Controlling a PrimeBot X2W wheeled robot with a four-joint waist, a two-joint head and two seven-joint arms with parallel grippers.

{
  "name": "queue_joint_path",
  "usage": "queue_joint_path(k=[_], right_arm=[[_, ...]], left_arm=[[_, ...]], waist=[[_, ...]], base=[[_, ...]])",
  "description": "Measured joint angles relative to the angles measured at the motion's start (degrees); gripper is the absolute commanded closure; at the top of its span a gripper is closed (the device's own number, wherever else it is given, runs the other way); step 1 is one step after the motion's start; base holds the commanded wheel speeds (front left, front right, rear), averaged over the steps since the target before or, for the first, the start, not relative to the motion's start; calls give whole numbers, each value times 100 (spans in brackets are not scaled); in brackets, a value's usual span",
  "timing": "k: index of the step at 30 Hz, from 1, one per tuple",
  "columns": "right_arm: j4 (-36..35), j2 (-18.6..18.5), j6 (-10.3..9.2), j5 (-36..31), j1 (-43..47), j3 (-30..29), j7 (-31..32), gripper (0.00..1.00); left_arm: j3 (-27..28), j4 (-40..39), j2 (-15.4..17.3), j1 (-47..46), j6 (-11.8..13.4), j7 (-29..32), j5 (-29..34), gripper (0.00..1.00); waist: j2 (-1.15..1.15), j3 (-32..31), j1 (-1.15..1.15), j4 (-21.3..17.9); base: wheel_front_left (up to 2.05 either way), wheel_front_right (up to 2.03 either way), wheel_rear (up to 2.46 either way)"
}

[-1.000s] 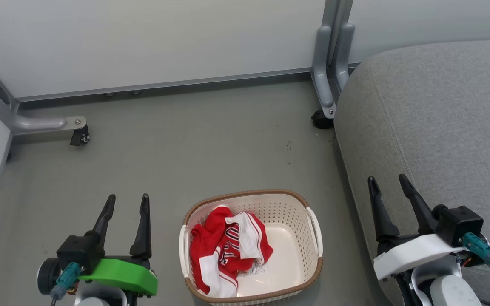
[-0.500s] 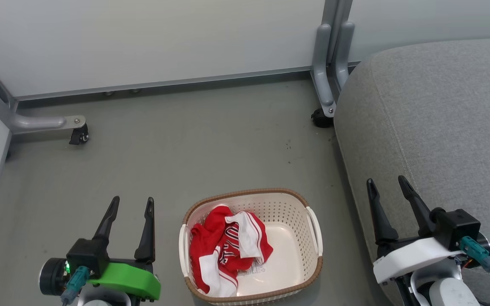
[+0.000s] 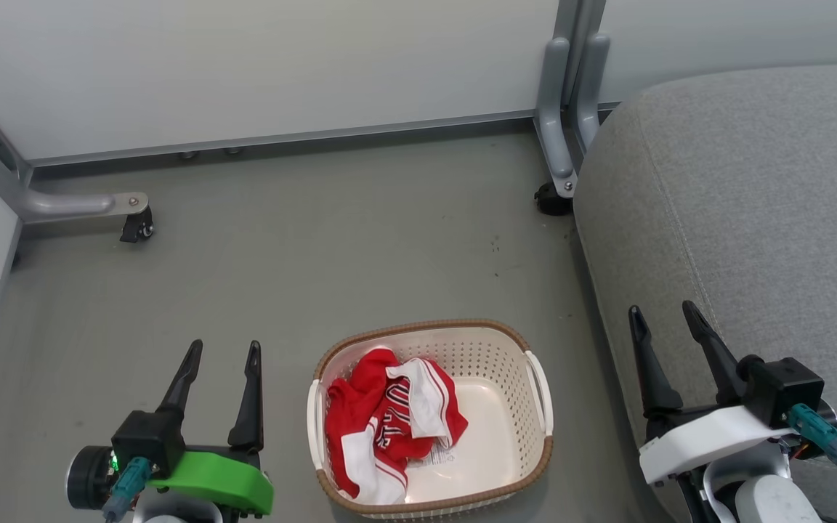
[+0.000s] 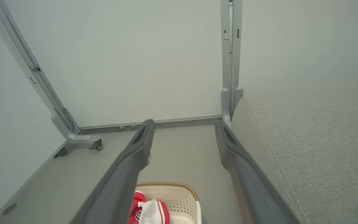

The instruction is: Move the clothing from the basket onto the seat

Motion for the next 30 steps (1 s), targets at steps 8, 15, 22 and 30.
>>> queue_joint_path(k=[8,15,22,30], right_arm=[[-264,-1,0,-11,-250,-34,7,0],[-580,0,0,-62,-797,18,-36,0],[-700,-2,1,-12,-1327,175,-172,0],[-638,-3,1,145,-1796,379,-401,0]], left_arm=[[-152,91,-29,-443,0,-8,183,0],[-544,748,-65,-1362,0,-11,481,0],[-1010,1773,-62,-2369,105,-12,1066,0],[-1488,3096,129,-3354,196,-13,1612,0]], waist=[[0,338,0,3],[0,1013,0,-49],[0,1863,0,-171],[0,2828,1,-406]], base=[[0,0,0],[0,0,0],[0,0,0],[0,0,0]])
